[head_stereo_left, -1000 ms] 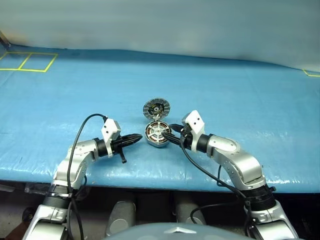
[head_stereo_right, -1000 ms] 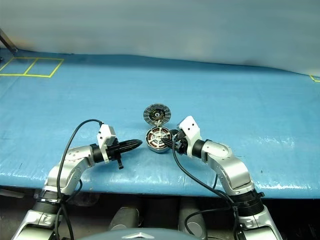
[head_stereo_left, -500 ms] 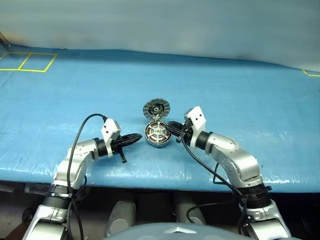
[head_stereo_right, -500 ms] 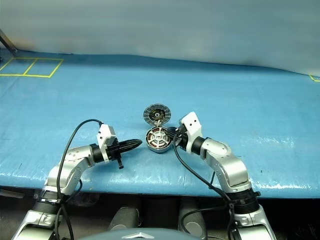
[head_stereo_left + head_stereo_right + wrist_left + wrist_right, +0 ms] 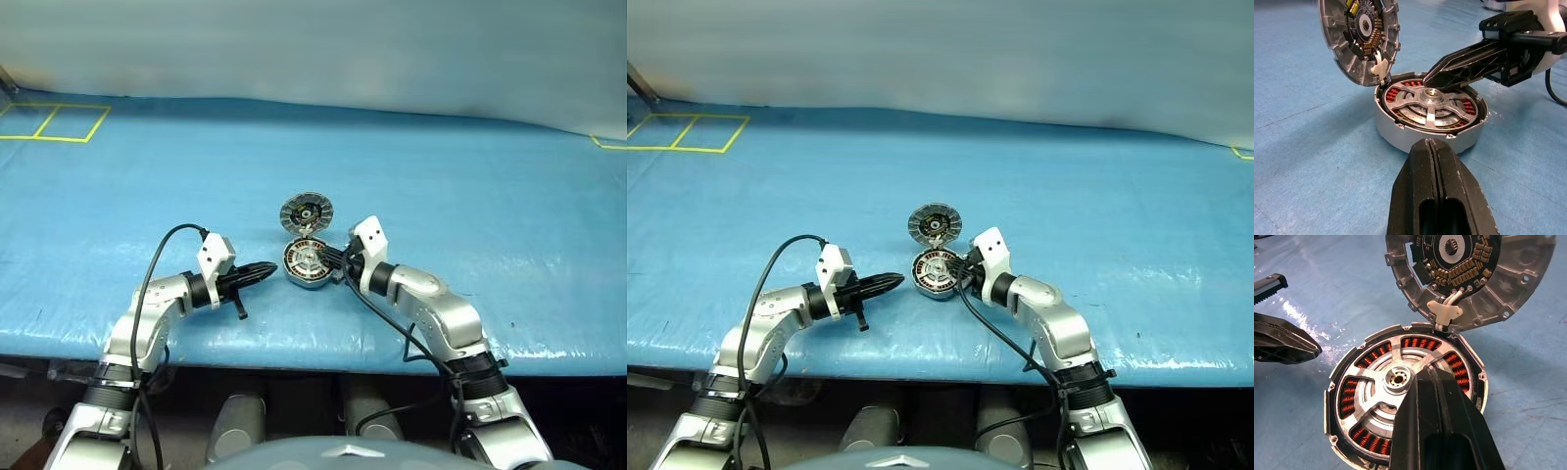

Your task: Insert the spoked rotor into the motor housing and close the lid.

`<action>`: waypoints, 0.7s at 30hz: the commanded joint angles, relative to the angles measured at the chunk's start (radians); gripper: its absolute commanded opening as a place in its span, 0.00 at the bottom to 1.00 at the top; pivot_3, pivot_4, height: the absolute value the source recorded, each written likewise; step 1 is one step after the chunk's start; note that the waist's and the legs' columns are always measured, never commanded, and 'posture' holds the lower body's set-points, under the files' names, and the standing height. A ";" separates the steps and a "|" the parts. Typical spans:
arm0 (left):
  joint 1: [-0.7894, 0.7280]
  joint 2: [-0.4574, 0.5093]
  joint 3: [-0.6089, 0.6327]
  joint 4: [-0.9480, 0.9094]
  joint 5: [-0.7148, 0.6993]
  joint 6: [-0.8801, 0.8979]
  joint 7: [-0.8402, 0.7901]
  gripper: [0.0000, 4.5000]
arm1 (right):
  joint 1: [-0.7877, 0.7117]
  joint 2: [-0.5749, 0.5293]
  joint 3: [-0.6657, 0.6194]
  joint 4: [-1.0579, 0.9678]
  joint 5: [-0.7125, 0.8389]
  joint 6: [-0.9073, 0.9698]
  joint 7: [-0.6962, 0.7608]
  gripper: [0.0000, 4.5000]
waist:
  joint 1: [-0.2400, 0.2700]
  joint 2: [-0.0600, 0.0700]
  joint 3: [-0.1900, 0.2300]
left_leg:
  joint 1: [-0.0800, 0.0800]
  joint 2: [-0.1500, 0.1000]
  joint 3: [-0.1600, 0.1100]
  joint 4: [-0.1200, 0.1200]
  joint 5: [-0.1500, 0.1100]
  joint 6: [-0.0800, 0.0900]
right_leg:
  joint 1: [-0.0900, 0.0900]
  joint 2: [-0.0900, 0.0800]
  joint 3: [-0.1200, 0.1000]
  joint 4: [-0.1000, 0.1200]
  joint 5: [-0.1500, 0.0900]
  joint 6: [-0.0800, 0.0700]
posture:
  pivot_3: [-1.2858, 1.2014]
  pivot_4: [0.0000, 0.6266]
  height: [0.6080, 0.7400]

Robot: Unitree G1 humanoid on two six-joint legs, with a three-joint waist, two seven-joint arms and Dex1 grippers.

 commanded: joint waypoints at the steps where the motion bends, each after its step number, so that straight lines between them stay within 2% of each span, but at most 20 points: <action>1: -0.001 0.007 0.012 -0.035 0.007 -0.024 0.002 0.00 | 0.022 -0.002 0.023 -0.002 -0.013 0.003 0.008 0.00 | 0.000 0.000 0.000 | 0.000 0.000 0.000 0.000 0.000 0.000 | 0.000 0.000 0.000 0.000 0.000 0.000 | 0.52 0.24 1.00; 11: -0.008 0.012 0.015 -0.024 0.003 -0.029 -0.003 0.00 | 0.021 -0.003 -0.062 -0.181 0.070 -0.003 0.004 0.00 | 0.000 0.001 0.000 | -0.001 0.000 0.000 0.000 0.000 0.000 | 0.000 0.000 0.000 0.000 0.000 0.000 | 0.52 0.24 1.00; 16: -0.012 0.010 0.022 -0.020 -0.003 -0.032 -0.003 0.00 | -0.024 -0.018 -0.108 -0.189 0.013 -0.006 -0.096 0.00 | 0.001 0.000 0.000 | 0.000 0.000 0.000 0.000 0.000 0.000 | 0.000 0.000 0.000 0.000 0.000 0.000 | 0.52 0.24 1.00; 21: -0.008 0.006 0.025 -0.014 -0.001 -0.043 0.002 0.00 | -0.111 0.016 -0.141 -0.111 -0.040 0.040 -0.238 0.00 | 0.000 0.001 0.000 | -0.001 0.000 0.000 0.000 0.000 0.000 | -0.001 0.000 0.000 0.000 0.000 0.000 | 0.52 0.24 1.00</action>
